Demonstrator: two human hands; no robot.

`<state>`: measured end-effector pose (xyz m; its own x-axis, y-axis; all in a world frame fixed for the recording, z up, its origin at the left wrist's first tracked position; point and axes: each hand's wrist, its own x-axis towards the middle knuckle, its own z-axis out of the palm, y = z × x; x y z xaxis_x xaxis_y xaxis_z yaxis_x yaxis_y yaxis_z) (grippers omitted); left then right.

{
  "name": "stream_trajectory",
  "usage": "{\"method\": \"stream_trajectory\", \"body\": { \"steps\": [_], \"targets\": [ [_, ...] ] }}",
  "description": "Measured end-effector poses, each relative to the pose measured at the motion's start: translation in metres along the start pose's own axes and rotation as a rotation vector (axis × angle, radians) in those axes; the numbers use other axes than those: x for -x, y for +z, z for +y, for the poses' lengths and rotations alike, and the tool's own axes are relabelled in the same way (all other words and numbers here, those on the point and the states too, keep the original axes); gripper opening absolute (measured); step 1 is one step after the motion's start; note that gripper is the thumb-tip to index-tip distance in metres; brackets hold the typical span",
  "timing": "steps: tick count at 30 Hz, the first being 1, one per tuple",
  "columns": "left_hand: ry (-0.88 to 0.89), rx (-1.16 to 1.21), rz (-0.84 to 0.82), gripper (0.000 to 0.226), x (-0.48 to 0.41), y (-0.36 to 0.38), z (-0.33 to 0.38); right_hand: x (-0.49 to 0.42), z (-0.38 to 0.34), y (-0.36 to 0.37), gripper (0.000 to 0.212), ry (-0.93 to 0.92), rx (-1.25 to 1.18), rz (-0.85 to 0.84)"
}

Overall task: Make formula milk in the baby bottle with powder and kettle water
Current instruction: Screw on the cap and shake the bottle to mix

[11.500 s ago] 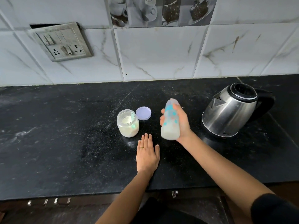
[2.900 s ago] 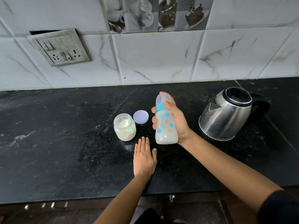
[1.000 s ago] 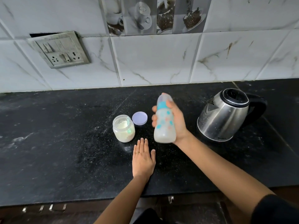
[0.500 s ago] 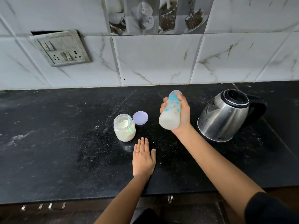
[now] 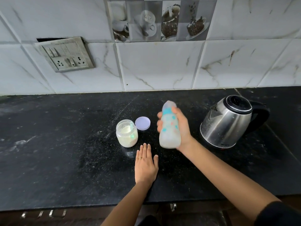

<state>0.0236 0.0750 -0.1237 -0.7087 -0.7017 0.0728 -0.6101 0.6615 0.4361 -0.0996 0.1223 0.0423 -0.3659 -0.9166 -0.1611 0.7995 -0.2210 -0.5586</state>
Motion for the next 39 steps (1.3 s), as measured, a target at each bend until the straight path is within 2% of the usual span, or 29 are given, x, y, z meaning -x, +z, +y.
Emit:
{"method": "stream_trajectory", "body": {
  "steps": [3, 6, 8, 9, 13, 15, 17, 19, 21, 23, 25, 26, 28, 30, 31, 34, 36, 38, 39],
  "targets": [
    [0.007, 0.002, 0.007, 0.074, 0.000, 0.000, 0.000, 0.013, 0.016, 0.001, 0.059, 0.054, 0.150, -0.063],
    [0.004, -0.004, 0.005, 0.075, 0.000, -0.001, 0.000, -0.005, -0.006, -0.001, 0.074, -0.034, -0.055, -0.014],
    [0.007, -0.013, -0.002, 0.076, 0.000, 0.000, 0.000, -0.019, -0.022, -0.007, 0.074, -0.047, -0.216, 0.051],
    [0.008, -0.017, -0.003, 0.076, 0.001, 0.000, 0.000, -0.019, -0.023, -0.007, 0.073, -0.049, -0.217, 0.049],
    [0.002, -0.027, -0.002, 0.074, -0.001, 0.001, 0.000, 0.004, 0.004, -0.006, 0.069, 0.018, 0.097, -0.057],
    [0.005, -0.025, 0.005, 0.073, -0.001, 0.001, 0.000, 0.007, 0.008, -0.002, 0.054, 0.013, 0.168, -0.072],
    [0.005, -0.022, -0.001, 0.074, -0.001, 0.002, 0.000, -0.005, -0.002, -0.001, 0.034, -0.031, 0.032, 0.044],
    [0.007, -0.033, -0.011, 0.076, -0.001, 0.002, 0.001, -0.017, -0.012, -0.003, 0.027, -0.039, -0.139, 0.176],
    [0.007, -0.035, -0.005, 0.076, 0.001, 0.001, 0.001, -0.015, -0.009, -0.004, 0.036, -0.014, -0.118, 0.109],
    [0.002, -0.038, -0.009, 0.076, 0.000, 0.001, 0.000, -0.007, 0.003, -0.007, 0.063, 0.033, 0.037, -0.039],
    [0.003, -0.044, -0.010, 0.076, 0.000, 0.001, -0.001, 0.000, 0.006, -0.005, 0.067, 0.023, 0.136, -0.135],
    [0.005, -0.041, -0.009, 0.076, -0.001, 0.001, -0.001, -0.001, 0.002, -0.003, 0.060, -0.012, 0.131, -0.120],
    [0.004, -0.036, -0.009, 0.076, -0.001, 0.002, -0.001, -0.011, -0.012, -0.004, 0.035, -0.058, -0.028, 0.024],
    [0.005, -0.044, -0.010, 0.076, 0.000, 0.002, -0.001, -0.020, -0.022, -0.009, 0.032, -0.027, -0.207, 0.157],
    [0.006, -0.042, -0.011, 0.076, 0.000, 0.002, -0.001, -0.019, -0.021, -0.010, 0.036, -0.004, -0.220, 0.157],
    [-0.001, -0.035, -0.017, 0.076, 0.000, 0.002, -0.002, -0.006, -0.009, -0.011, 0.047, 0.044, -0.018, -0.018],
    [0.004, -0.035, -0.014, 0.075, 0.000, 0.002, -0.001, 0.000, -0.009, -0.008, 0.045, 0.036, 0.061, -0.133],
    [0.007, -0.033, -0.009, 0.075, 0.000, 0.002, -0.001, -0.005, -0.018, -0.002, 0.033, 0.015, -0.087, -0.141],
    [0.006, -0.032, -0.009, 0.076, -0.001, 0.002, -0.001, -0.010, -0.022, 0.001, 0.030, -0.012, -0.203, -0.091]
  ]
}}
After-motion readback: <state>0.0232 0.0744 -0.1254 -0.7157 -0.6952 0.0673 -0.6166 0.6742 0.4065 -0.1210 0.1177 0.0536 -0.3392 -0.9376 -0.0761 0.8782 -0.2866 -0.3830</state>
